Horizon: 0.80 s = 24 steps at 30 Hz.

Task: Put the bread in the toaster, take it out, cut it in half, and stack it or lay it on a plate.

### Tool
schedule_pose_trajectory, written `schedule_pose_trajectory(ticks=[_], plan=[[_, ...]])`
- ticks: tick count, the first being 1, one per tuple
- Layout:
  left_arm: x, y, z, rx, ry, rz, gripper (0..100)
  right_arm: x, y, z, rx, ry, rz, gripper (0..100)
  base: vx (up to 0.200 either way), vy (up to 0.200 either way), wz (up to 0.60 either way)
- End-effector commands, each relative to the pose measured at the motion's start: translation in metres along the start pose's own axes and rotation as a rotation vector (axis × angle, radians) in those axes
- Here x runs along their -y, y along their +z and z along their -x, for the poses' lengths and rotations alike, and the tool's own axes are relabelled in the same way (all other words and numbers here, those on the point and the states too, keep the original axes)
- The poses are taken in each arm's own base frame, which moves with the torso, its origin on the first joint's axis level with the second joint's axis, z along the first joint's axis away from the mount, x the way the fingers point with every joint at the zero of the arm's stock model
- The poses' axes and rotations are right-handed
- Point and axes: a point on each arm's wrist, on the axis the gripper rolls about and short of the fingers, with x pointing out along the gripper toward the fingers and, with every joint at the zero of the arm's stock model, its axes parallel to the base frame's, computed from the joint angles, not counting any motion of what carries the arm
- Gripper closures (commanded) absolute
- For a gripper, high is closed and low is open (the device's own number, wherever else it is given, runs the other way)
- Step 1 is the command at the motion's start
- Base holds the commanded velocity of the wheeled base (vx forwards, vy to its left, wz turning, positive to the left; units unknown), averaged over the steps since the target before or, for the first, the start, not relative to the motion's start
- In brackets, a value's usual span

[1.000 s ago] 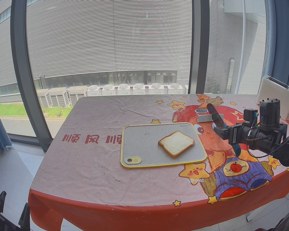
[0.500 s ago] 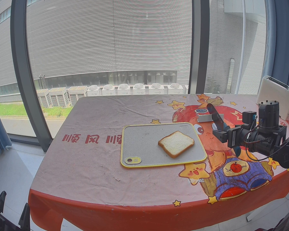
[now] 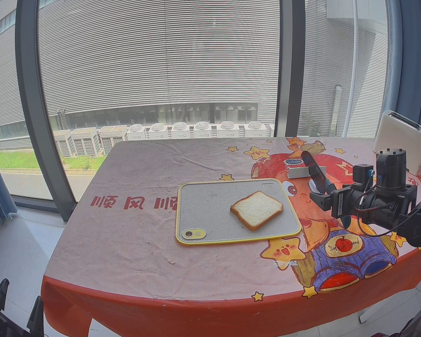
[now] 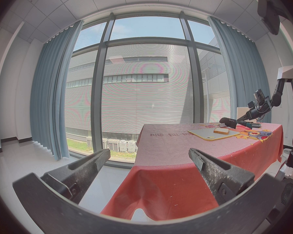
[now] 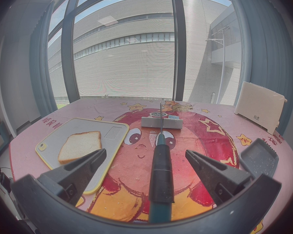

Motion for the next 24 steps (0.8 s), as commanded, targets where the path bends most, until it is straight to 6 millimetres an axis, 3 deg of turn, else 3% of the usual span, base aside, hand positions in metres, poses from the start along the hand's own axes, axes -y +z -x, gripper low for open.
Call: schedule_pose_trajectory(ticks=[1, 24], plan=[[0.000, -0.005, 0.000, -0.004, 0.000, 0.001, 0, -0.001, -0.001, -0.001, -0.004, 0.001, 0.001, 0, 0.000, 0.000, 0.00], [0.000, -0.005, 0.000, -0.004, 0.000, 0.001, 0, 0.008, -0.010, -0.019, -0.052, -0.035, -0.009, 0, 0.000, 0.000, 0.00]])
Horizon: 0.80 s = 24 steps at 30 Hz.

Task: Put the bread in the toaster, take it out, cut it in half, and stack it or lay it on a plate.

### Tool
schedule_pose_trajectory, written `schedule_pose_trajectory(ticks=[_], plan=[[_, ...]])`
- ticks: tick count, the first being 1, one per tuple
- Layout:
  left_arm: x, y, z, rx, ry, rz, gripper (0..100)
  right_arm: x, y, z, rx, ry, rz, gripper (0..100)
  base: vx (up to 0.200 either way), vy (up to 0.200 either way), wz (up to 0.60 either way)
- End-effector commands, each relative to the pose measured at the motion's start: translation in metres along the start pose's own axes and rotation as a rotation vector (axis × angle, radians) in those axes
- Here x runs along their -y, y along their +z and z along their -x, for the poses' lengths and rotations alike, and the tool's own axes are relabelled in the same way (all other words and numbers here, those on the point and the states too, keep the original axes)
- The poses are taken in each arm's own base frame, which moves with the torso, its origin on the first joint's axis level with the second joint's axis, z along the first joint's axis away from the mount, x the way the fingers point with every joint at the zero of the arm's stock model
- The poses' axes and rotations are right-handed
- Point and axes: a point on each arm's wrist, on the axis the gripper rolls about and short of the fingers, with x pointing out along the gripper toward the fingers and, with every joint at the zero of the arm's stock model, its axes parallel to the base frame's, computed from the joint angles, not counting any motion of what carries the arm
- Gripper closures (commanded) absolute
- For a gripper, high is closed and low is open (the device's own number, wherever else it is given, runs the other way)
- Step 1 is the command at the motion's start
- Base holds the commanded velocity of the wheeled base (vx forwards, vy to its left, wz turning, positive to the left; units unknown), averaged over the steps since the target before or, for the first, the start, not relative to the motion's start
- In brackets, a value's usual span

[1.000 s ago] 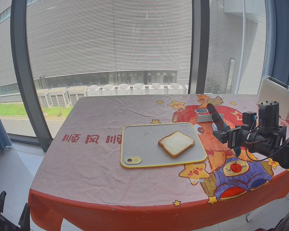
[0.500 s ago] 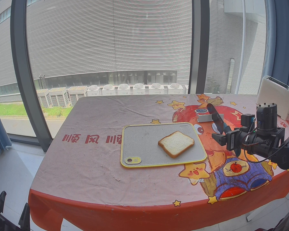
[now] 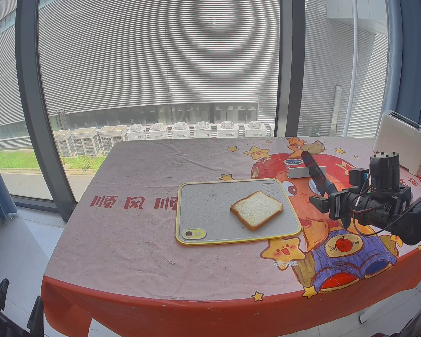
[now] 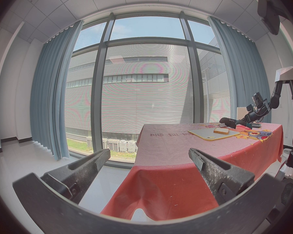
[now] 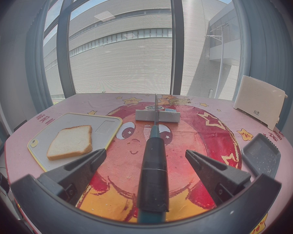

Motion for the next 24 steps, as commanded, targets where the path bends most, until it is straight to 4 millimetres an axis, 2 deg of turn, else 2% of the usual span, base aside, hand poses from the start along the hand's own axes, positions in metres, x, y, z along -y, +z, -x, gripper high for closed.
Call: schedule_pose_trajectory(ticks=[1, 6, 7, 24], plan=[[-0.0001, -0.0052, -0.0003, -0.004, 0.001, 0.000, 0, 0.0012, -0.0018, -0.0035, -0.010, -0.005, -0.001, 0, 0.000, 0.000, 0.00], [-0.0001, -0.0052, -0.0003, -0.004, 0.001, 0.000, 0, 0.0011, -0.0002, -0.0037, -0.005, -0.005, -0.002, 0, 0.000, 0.000, 0.00], [-0.0001, -0.0052, -0.0003, -0.004, 0.001, 0.000, 0, 0.0011, -0.0002, -0.0037, -0.005, -0.005, -0.002, 100, 0.000, 0.000, 0.00], [-0.0001, -0.0052, -0.0003, -0.004, 0.001, 0.000, 0, 0.0011, 0.0011, -0.0022, 0.001, -0.004, -0.004, 100, 0.000, 0.000, 0.00]])
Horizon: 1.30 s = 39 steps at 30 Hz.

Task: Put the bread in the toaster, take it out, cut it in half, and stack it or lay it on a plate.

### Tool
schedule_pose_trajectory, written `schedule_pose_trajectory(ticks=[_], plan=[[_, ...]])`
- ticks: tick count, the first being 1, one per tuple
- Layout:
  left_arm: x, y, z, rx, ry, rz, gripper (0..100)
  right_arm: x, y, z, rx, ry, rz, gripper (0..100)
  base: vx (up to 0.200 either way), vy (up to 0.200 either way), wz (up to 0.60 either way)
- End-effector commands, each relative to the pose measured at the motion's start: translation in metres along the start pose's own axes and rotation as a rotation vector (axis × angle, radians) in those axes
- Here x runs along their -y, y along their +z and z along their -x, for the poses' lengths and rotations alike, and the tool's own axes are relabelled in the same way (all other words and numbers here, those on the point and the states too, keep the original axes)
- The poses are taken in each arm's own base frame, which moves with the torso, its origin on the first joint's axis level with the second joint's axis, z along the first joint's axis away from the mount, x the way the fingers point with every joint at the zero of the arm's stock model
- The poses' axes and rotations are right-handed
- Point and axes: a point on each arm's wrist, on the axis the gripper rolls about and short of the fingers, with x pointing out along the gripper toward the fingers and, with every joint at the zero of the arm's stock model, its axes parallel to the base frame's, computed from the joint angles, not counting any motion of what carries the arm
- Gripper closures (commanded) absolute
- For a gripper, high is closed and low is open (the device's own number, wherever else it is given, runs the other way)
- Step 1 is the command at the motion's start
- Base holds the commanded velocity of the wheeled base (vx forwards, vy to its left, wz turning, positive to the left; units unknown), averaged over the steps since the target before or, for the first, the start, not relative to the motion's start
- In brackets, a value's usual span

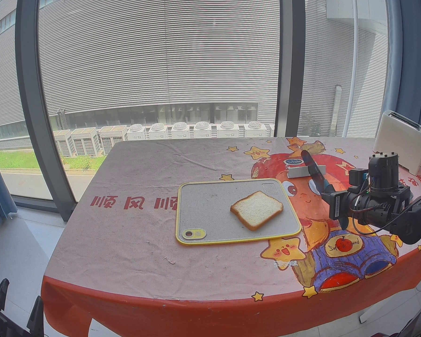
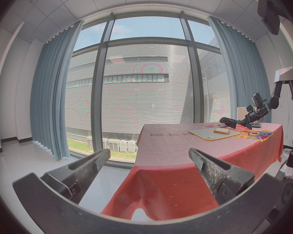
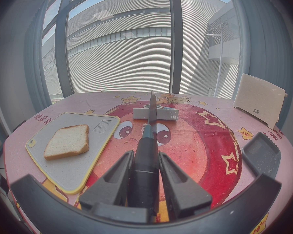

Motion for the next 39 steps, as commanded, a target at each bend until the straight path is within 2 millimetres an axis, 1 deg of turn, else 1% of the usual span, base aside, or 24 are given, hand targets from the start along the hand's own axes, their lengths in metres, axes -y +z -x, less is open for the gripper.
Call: schedule_pose_trajectory(ticks=[1, 8, 10, 11, 13, 27, 34, 39], plan=[[0.000, -0.005, 0.000, -0.004, -0.001, 0.001, 0, 0.000, 0.002, 0.001, 0.007, 0.001, -0.001, 100, 0.000, 0.000, 0.00], [0.000, -0.005, 0.000, -0.004, 0.000, 0.001, 0, 0.000, 0.005, 0.003, 0.021, 0.000, -0.003, 100, 0.000, 0.000, 0.00], [0.000, -0.005, 0.000, -0.004, 0.000, 0.001, 0, 0.002, 0.007, 0.005, 0.033, -0.003, -0.007, 100, 0.000, 0.000, 0.00], [0.000, -0.005, 0.000, -0.004, 0.000, 0.001, 0, 0.002, 0.011, 0.010, 0.053, -0.001, -0.009, 100, 0.000, 0.000, 0.00], [0.000, -0.005, 0.000, -0.004, 0.000, 0.001, 0, 0.002, 0.014, 0.015, 0.070, 0.001, -0.010, 100, 0.000, 0.000, 0.00], [0.000, -0.005, 0.000, -0.004, 0.000, 0.001, 0, 0.002, 0.020, 0.021, 0.100, 0.004, -0.020, 100, 0.000, 0.000, 0.00], [0.000, -0.005, 0.000, -0.004, 0.000, 0.001, 0, 0.003, 0.028, 0.034, 0.145, 0.011, -0.025, 100, 0.000, 0.000, 0.00], [0.000, -0.005, 0.000, -0.004, 0.000, 0.001, 0, 0.000, 0.029, 0.036, 0.150, 0.019, -0.023, 100, 0.000, 0.000, 0.00]])
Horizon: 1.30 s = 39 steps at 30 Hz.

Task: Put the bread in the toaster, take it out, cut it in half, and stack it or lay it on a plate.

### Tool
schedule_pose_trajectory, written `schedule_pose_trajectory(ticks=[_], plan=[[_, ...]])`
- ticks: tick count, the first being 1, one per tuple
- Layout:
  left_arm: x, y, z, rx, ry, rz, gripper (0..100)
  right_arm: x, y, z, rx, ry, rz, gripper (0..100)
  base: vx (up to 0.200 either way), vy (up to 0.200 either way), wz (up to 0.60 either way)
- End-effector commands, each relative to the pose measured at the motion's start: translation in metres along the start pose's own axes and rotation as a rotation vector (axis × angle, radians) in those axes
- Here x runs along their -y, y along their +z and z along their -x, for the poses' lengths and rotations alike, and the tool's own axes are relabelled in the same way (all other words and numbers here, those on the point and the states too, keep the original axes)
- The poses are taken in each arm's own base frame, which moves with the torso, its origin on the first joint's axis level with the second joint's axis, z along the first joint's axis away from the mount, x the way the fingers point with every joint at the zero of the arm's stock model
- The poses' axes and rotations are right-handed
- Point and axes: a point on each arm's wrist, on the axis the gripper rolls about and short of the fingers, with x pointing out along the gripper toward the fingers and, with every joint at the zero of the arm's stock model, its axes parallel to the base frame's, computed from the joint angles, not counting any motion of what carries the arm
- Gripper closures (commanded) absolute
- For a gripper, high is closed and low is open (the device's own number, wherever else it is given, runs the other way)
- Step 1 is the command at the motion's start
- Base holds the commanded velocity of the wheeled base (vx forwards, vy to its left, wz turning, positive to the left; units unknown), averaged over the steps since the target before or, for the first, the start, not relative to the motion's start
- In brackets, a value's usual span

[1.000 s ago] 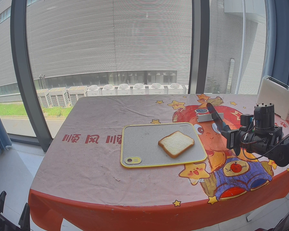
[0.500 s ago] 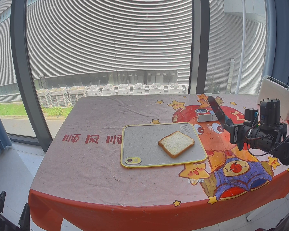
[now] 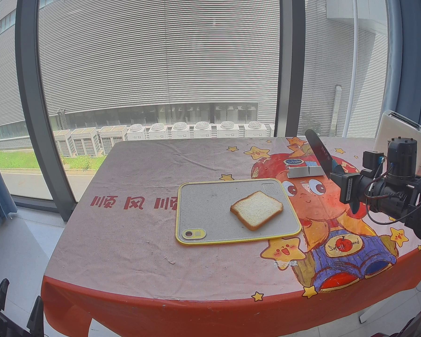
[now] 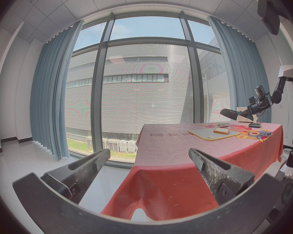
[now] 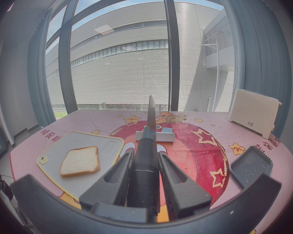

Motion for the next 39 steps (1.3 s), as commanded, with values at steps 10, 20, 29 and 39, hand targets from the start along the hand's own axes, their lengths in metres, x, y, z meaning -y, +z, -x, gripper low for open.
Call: schedule_pose_trajectory(ticks=[10, 20, 29, 39], plan=[[0.000, -0.005, 0.000, -0.004, 0.000, 0.001, 0, -0.002, 0.010, 0.015, 0.044, 0.031, -0.006, 100, 0.000, 0.000, 0.00], [0.000, -0.005, 0.000, -0.004, 0.000, 0.001, 0, -0.013, 0.006, 0.016, 0.029, 0.081, -0.006, 100, 0.000, 0.000, 0.00], [0.000, -0.005, 0.000, -0.004, 0.000, 0.001, 0, -0.030, 0.001, 0.020, 0.016, 0.161, -0.013, 100, 0.000, 0.000, 0.00], [0.000, -0.005, 0.000, -0.004, 0.000, 0.001, 0, -0.031, 0.000, 0.023, 0.017, 0.170, -0.008, 100, 0.000, 0.000, 0.00]])
